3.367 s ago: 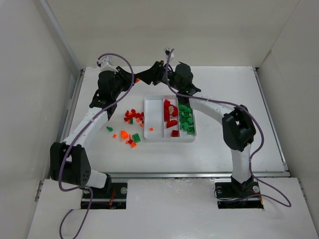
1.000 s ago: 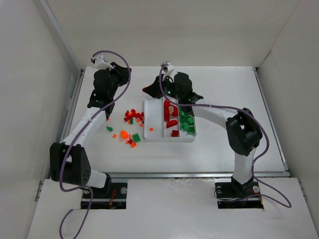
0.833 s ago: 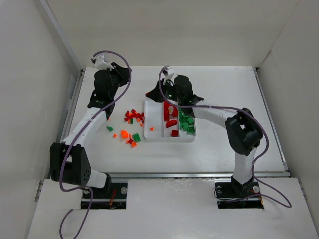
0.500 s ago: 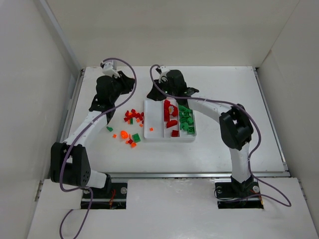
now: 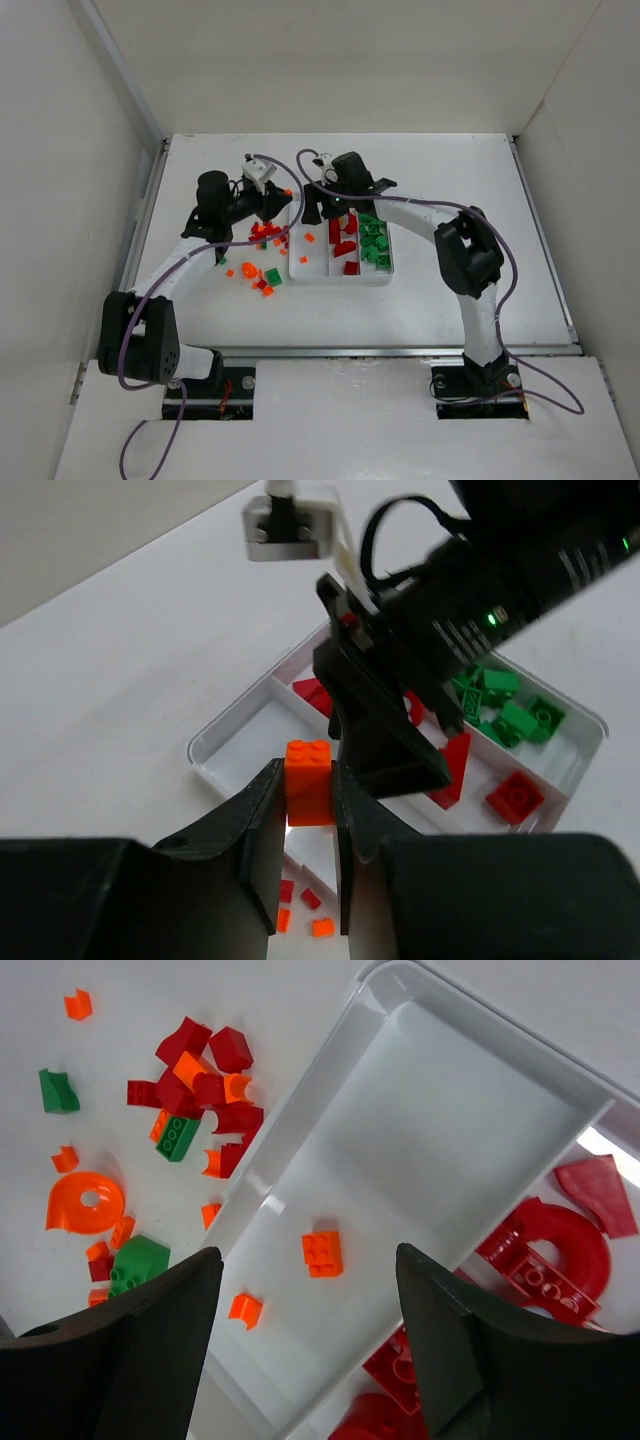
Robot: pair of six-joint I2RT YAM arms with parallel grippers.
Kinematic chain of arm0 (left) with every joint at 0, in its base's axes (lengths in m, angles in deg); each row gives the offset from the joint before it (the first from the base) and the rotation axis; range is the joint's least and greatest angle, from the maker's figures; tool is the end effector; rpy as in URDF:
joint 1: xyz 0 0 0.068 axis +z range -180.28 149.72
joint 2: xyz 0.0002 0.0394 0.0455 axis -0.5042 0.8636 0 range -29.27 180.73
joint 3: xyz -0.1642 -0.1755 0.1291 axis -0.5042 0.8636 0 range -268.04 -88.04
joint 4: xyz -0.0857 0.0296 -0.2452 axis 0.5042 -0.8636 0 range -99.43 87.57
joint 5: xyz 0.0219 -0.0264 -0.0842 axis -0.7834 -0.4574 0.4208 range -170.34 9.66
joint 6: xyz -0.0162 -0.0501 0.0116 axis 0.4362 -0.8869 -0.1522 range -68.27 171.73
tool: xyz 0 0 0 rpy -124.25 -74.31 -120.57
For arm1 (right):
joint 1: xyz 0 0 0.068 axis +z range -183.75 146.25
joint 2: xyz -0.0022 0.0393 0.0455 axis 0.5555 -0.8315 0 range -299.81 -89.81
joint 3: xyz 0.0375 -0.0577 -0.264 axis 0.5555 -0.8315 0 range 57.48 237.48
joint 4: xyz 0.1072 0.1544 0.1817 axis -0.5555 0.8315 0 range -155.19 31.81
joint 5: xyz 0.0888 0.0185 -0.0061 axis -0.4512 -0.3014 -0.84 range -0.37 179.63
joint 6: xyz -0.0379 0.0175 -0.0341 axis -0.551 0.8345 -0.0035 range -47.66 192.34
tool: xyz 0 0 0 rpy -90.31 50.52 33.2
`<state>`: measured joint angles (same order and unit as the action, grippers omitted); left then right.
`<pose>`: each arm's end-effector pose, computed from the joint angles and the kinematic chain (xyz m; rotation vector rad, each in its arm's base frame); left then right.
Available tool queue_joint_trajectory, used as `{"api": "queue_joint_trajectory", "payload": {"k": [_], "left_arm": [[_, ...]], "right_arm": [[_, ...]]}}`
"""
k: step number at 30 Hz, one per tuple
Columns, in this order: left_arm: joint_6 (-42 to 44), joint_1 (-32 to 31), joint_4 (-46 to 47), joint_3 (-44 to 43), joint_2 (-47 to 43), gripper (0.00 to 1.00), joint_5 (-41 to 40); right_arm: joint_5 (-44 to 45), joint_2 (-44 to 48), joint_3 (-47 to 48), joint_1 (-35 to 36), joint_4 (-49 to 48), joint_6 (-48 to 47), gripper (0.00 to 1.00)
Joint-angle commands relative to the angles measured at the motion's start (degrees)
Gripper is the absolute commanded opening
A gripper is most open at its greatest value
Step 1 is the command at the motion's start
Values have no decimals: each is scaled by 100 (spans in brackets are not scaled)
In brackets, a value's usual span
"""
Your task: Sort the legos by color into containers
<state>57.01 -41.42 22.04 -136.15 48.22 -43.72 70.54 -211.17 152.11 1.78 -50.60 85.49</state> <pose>0.2981 -0.0803 0.2946 0.7104 1.5164 -0.6048 0.3871 0.2907 0.2113 -0.6381 2.2953 0.8068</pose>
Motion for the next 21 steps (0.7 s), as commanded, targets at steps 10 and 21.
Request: {"api": "queue_joint_trajectory", "payload": {"k": [10,21], "left_arm": [[4938,-1004,-1216,381,257,0,267],[5148,-758,-434,751,-453,0,812]], "right_arm": [[677,1659,-805,-670,-316,118,76],[-987,2266,-1263,-784,-483,-664,73]]}}
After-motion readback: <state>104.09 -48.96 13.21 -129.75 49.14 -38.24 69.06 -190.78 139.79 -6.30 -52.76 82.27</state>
